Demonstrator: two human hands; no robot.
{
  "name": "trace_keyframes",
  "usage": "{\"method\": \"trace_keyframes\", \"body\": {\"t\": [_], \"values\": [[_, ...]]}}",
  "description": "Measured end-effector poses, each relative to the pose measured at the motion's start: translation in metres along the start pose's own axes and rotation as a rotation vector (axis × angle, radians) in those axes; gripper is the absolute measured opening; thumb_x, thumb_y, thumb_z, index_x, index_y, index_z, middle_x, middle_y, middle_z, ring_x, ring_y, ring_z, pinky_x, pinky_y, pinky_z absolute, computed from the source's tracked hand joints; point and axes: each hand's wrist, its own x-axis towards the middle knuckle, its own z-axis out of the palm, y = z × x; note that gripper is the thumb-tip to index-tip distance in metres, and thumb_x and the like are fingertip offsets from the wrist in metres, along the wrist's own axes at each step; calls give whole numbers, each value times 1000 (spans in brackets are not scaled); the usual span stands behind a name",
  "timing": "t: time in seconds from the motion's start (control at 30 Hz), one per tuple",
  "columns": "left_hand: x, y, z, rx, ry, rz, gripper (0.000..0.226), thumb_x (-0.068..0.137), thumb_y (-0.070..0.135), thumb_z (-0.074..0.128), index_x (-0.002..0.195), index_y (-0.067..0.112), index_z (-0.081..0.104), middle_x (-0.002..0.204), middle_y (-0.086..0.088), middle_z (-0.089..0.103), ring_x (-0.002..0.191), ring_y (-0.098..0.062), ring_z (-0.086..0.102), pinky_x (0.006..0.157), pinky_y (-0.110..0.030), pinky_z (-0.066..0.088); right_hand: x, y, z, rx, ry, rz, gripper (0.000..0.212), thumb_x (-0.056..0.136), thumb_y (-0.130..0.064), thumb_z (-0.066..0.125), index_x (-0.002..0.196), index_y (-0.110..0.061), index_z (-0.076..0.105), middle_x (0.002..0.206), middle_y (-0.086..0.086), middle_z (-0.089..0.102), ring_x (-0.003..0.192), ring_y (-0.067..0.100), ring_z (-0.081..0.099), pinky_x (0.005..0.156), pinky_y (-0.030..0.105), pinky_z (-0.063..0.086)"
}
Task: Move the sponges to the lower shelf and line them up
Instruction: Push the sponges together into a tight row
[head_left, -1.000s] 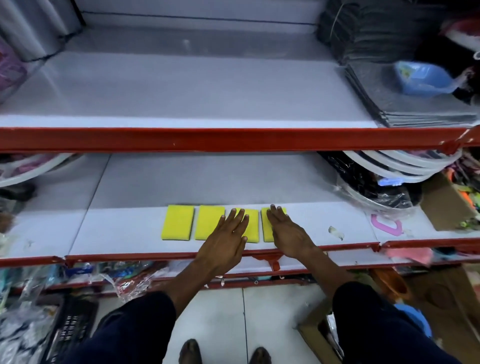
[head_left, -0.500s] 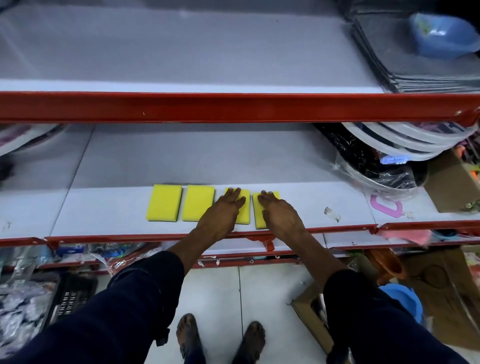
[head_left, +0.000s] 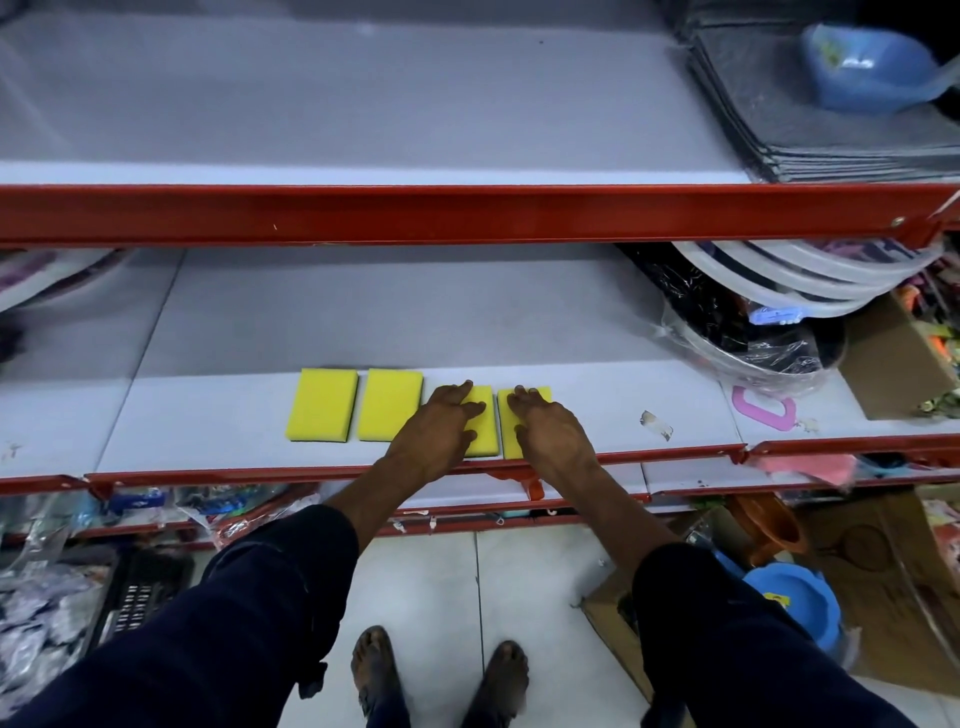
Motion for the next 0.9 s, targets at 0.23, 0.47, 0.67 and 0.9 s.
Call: {"method": "trace_keyframes", "body": {"t": [0.23, 0.47, 0.67, 0.9], "values": [[-2, 5, 2, -37, -3, 20, 48, 95, 21, 59, 142, 12, 50, 160, -16, 33, 147, -33, 31, 122, -37, 26, 0, -5, -1, 33, -20, 34, 65, 97, -10, 54, 155, -14, 24, 166, 4, 15, 154, 21, 18, 126, 33, 21], [-4, 12, 5, -32, -2, 11, 47, 97, 19, 57, 142, 9, 50, 160, -17, 32, 148, -35, 29, 123, -38, 25, -2, -6, -1, 39, -57, 33, 74, 93, -8, 61, 156, -13, 21, 167, 5, 11, 155, 21, 14, 126, 31, 16], [-3, 12, 3, 3, -36, 14, 47, 99, 20, 53, 145, 12, 46, 162, -14, 28, 150, -35, 25, 121, -47, 31, -3, -12, -2, 36, -53, 51, 63, 99, -11, 51, 155, -11, 23, 167, 7, 13, 155, 22, 15, 126, 35, 20], [-5, -31, -29, 35, 48, -157, 75, 78, -9, 55, 149, 5, 35, 162, -17, 27, 150, -37, 26, 121, -45, 31, -2, -18, 4, 44, -8, 107, 58, 103, -40, 41, 152, -10, 32, 165, 5, 22, 153, 24, 20, 122, 40, 27]]}}
